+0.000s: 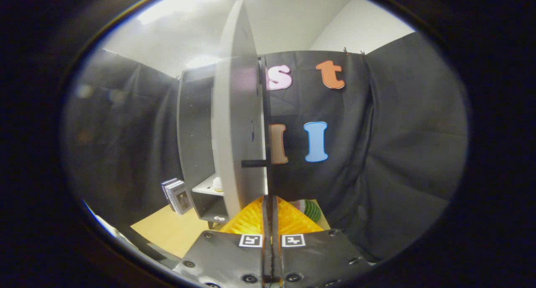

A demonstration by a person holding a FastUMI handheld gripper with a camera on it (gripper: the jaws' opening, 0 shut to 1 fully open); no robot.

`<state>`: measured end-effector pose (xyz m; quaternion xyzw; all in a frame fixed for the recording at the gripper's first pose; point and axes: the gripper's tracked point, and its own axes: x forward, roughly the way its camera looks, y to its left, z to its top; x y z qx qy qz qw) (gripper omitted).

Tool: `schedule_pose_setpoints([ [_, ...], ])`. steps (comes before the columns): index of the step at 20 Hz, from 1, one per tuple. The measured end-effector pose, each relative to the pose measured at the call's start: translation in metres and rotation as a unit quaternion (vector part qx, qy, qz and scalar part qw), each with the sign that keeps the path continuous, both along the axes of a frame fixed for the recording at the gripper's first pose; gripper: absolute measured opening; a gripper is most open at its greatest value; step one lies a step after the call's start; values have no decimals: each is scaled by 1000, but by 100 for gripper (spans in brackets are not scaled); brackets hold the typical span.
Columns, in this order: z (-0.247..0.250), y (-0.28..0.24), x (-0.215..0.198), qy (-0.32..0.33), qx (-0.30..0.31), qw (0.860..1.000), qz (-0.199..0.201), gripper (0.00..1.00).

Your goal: Open the shoe cabinet door, grab the shoes and put them into the shoe cabinet, then close the shoe cabinet door.

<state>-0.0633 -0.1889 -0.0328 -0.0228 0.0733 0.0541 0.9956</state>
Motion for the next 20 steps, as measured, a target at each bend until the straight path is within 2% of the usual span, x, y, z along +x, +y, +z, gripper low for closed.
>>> schedule_pose_setpoints([
  [3, -10, 27, -47, -12, -21, 1000, -8, 2],
  [7, -61, 88, -48, 19, -22, 1000, 3, 3],
  [12, -189, 174, -31, 125, 19, 992, 12, 3],
  [15, -257, 201, -23, 171, 41, 984, 10, 3],
  [20, -382, 224, -10, 264, 53, 963, 0, 3],
])
